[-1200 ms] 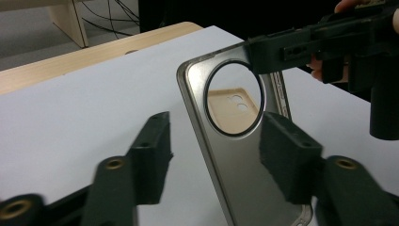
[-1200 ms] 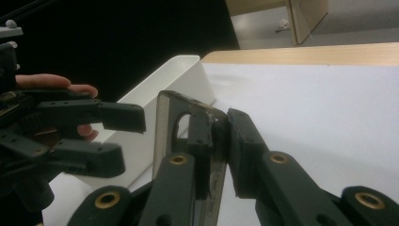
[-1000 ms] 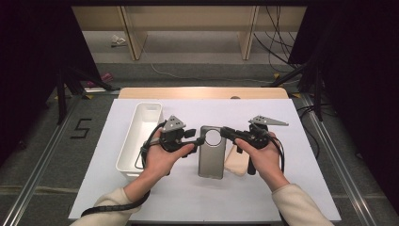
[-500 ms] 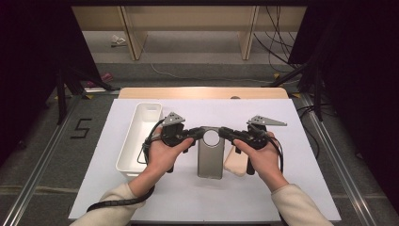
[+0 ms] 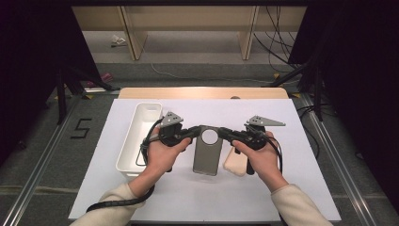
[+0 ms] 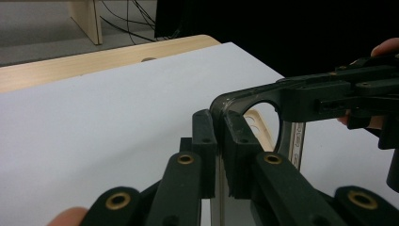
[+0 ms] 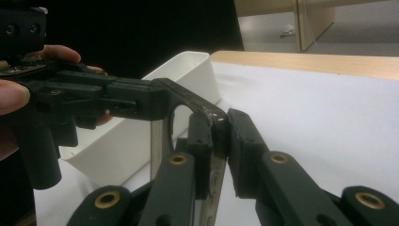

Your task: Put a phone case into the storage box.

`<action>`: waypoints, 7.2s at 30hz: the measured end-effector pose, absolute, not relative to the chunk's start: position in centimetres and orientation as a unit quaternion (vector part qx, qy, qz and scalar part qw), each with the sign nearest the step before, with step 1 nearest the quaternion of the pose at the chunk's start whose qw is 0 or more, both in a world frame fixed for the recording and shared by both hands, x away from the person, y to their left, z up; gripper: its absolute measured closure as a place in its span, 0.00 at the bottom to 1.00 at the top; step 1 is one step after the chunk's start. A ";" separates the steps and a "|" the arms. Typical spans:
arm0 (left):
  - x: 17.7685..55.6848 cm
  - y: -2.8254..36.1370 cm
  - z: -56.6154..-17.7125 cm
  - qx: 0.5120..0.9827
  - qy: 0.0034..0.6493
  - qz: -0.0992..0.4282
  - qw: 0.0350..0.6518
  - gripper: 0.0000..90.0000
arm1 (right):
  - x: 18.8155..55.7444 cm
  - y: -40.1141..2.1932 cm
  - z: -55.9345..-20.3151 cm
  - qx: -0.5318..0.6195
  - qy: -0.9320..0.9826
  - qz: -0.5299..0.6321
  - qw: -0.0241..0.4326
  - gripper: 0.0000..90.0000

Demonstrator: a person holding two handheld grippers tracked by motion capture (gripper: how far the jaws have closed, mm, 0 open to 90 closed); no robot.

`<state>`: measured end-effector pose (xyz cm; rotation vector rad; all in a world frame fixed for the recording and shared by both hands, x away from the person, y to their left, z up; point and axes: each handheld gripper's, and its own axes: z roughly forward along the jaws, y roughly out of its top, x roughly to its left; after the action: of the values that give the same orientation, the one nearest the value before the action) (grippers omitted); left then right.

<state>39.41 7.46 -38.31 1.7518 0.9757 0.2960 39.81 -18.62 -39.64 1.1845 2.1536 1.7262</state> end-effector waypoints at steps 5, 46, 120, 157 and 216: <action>39.3 7.4 -38.2 0.731 0.413 0.129 0.529 0.94 | 39.8 -18.6 -39.6 0.389 0.717 0.573 0.077 0.90; 40.0 9.9 -36.6 0.710 0.413 0.172 0.544 0.94 | 39.2 -19.4 -39.4 0.325 0.747 0.565 0.131 0.25; 42.0 18.2 -32.9 0.646 0.451 0.226 0.573 0.94 | 36.6 -24.4 -40.6 0.350 0.746 0.542 0.164 0.23; 42.8 21.6 -32.1 0.638 0.455 0.248 0.570 0.94 | 36.2 -25.4 -41.1 0.356 0.748 0.532 0.173 0.23; 44.5 26.2 -32.5 0.643 0.436 0.293 0.557 0.94 | 35.8 -25.6 -41.3 0.358 0.751 0.526 0.175 0.22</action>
<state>44.49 26.18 -32.52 1.5175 1.0279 0.6922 35.84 -25.65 -41.32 1.0149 2.1294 1.4910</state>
